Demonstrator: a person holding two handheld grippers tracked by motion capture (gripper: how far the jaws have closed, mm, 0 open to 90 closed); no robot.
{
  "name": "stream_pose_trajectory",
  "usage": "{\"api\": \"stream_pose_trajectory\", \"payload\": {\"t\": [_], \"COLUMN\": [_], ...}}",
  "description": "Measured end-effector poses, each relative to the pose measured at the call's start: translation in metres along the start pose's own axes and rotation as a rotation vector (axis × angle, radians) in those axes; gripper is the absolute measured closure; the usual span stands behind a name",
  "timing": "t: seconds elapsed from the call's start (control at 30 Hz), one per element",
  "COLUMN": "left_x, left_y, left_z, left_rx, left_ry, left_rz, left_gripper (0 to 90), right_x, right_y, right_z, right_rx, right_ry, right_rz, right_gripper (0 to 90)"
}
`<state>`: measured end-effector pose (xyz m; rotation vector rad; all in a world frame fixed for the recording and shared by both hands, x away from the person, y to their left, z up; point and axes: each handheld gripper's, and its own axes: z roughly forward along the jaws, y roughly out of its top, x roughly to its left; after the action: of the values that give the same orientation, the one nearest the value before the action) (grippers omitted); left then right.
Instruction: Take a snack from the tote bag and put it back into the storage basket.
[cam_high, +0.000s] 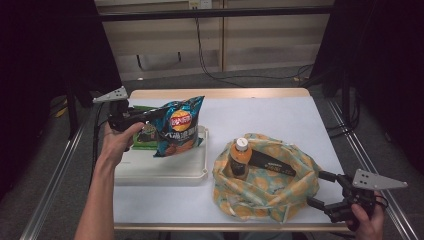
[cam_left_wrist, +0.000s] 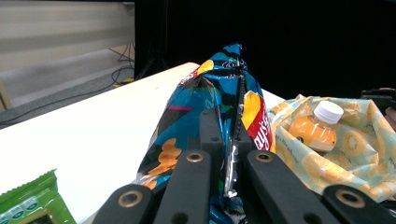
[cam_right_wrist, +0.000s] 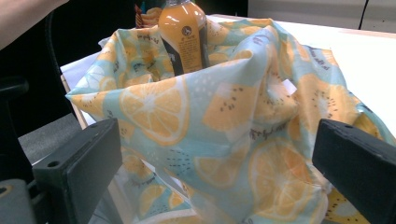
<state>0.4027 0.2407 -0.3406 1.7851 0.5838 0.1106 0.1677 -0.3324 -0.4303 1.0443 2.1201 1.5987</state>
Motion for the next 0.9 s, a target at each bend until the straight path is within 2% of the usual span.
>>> {"api": "stream_pose_trajectory", "payload": {"t": [0.17, 0.33, 0.4, 0.47, 0.63, 0.67, 0.7, 0.73, 0.8, 0.83, 0.9], "left_x": [0.005, 0.015, 0.018, 0.021, 0.027, 0.028, 0.028, 0.03, 0.033, 0.036, 0.04], "left_y": [-0.001, -0.006, -0.009, -0.01, -0.012, -0.012, -0.011, -0.011, -0.012, -0.013, -0.014], "left_z": [0.005, 0.011, 0.015, 0.021, 0.028, 0.028, 0.028, 0.028, 0.027, 0.027, 0.027], "left_rx": [0.001, 0.046, 0.038, 0.048, 0.036, 0.033, 0.034, 0.031, 0.04, 0.036, 0.024], "left_ry": [-0.004, 0.012, 0.009, 0.011, 0.013, 0.019, 0.042, 0.04, 0.09, 0.085, 0.103], "left_rz": [-0.008, -0.012, -0.028, -0.027, -0.037, -0.036, -0.033, -0.034, -0.028, -0.036, -0.055], "left_gripper": [89.7, 89.5, 89.4, 89.1, 88.8, 88.7, 88.2, 87.7, 86.2, 85.8, 85.1], "right_x": [0.0, 0.0, 0.0, 0.0, 0.0, 0.0, -0.001, -0.001, -0.002, -0.002, -0.001], "right_y": [0.0, 0.0, 0.0, 0.0, 0.0, 0.0, 0.0, 0.0, 0.0, 0.0, 0.0], "right_z": [-0.001, -0.002, -0.001, -0.001, -0.001, -0.001, -0.002, -0.001, -0.001, -0.001, 0.0], "right_rx": [-0.001, 0.0, 0.0, -0.001, -0.001, 0.001, 0.001, -0.002, 0.0, 0.002, 0.004], "right_ry": [0.001, 0.0, 0.001, 0.003, 0.001, 0.0, 0.0, 0.001, 0.002, 0.003, 0.005], "right_rz": [0.001, 0.002, 0.001, 0.002, -0.001, 0.001, 0.0, 0.001, -0.002, 0.0, -0.001], "right_gripper": [1.0, 1.0, 1.0, 1.0, 1.0, 1.0, 1.0, 1.0, 1.0, 1.0, 1.0]}}
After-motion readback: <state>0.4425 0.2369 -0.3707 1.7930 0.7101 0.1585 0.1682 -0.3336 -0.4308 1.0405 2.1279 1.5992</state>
